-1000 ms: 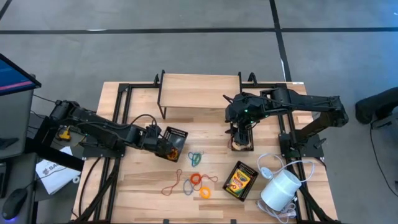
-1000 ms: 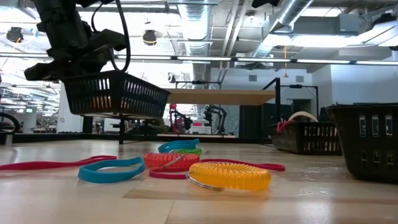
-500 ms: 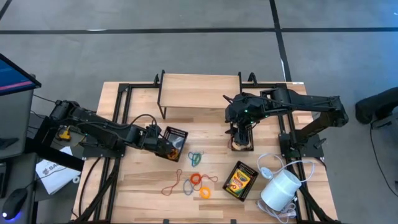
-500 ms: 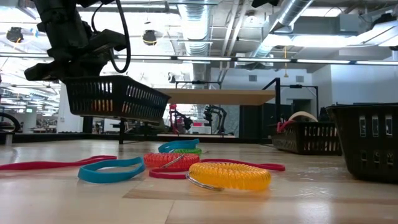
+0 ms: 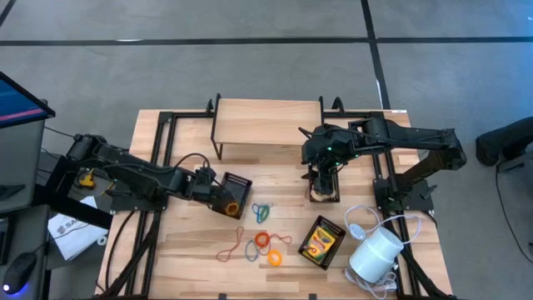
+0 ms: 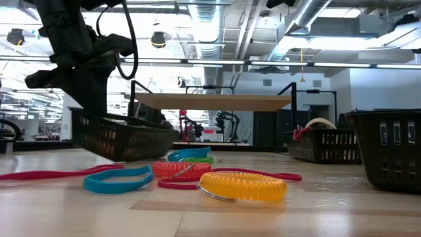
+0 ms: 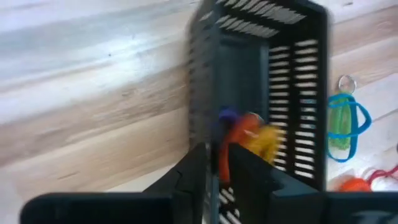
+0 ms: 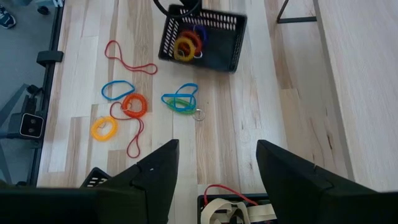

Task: Pick & Place Office Desk Supplies
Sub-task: Move the left black bin, then put the top blue rubber band into the top right black bin

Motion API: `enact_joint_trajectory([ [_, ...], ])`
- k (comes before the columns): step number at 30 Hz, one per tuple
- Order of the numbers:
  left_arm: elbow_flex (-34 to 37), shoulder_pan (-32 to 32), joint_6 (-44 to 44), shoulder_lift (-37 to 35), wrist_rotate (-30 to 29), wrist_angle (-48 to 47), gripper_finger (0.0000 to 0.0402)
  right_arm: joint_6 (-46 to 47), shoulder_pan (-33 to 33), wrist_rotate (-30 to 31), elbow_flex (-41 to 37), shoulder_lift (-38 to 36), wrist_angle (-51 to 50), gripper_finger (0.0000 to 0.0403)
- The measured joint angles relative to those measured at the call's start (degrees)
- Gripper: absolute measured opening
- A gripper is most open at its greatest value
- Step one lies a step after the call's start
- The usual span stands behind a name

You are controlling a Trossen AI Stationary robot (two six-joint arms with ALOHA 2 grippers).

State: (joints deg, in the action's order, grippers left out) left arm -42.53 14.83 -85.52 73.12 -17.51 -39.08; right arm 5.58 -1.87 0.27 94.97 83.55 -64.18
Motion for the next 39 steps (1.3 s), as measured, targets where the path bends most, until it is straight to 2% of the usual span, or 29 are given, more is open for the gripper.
enact_joint_trajectory([
  [7,3.80,0.00,-2.23,-0.01,2.41,6.49,0.0107,0.00,0.00,-0.02,0.01,0.00,0.02,0.0211],
  [12,4.16,0.00,-3.56,0.00,2.53,7.14,0.0122,0.00,0.00,-0.02,0.01,0.00,-0.04,0.0211],
  [23,4.13,-0.20,-3.51,-1.08,2.25,7.70,0.0092,-0.02,0.15,-0.02,0.01,0.02,0.07,0.0211],
  [30,3.97,-0.22,-3.22,-7.78,-1.91,9.49,0.0073,-0.07,0.15,0.00,0.05,0.02,0.18,0.0211],
  [32,3.97,-0.12,-1.90,-11.22,-5.15,12.50,0.0067,-0.10,0.15,-0.01,0.05,0.02,0.25,0.0211],
  [35,3.94,-0.17,3.57,-15.29,-9.16,21.81,0.0055,-0.15,0.15,0.00,0.05,0.02,0.30,0.0211],
  [39,3.92,-0.35,14.93,-15.82,-10.41,38.06,0.0036,-0.17,0.15,0.00,0.05,0.04,0.49,0.0211],
])
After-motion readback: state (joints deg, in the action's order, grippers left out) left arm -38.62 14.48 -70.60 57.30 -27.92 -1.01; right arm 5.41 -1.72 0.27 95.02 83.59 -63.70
